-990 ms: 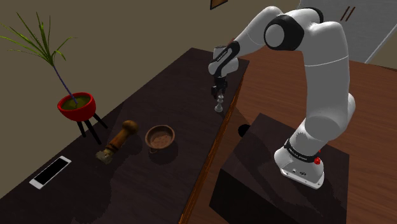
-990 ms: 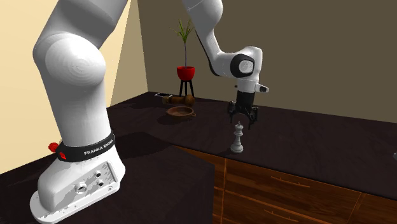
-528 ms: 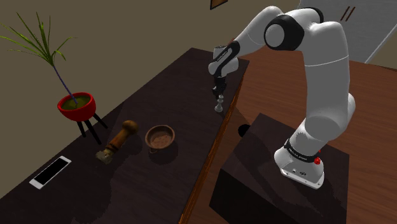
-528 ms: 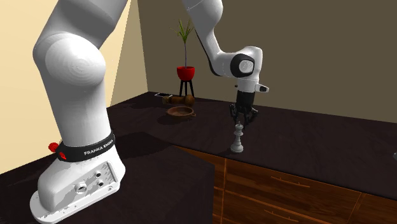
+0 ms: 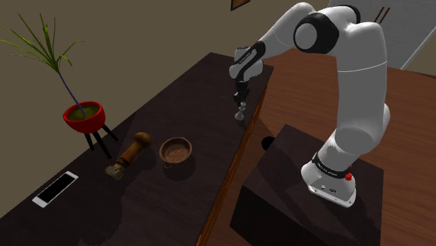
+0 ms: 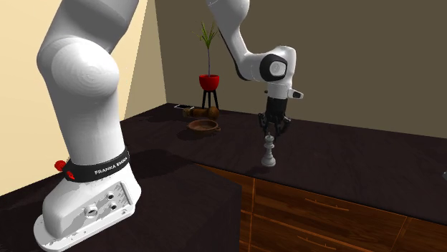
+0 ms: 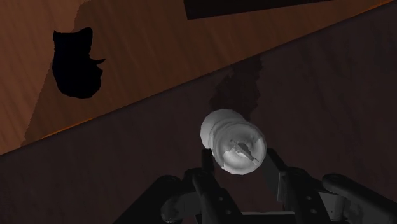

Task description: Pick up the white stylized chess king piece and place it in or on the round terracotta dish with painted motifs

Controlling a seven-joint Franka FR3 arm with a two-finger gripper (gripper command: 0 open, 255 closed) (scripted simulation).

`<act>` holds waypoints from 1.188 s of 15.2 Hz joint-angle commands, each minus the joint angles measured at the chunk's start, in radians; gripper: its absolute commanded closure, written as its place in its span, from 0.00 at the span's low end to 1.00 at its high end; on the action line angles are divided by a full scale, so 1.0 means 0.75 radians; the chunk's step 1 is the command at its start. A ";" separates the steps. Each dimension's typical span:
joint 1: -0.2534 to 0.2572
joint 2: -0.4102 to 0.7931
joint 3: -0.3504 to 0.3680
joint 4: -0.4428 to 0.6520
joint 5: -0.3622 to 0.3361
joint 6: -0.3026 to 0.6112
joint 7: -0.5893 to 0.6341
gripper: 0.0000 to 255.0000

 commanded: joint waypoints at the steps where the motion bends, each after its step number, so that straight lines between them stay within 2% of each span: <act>1: 0.002 -0.029 -0.005 -0.001 -0.007 -0.028 0.001 1.00; 18: 0.026 -0.236 -0.036 0.024 -0.058 -0.257 0.025 1.00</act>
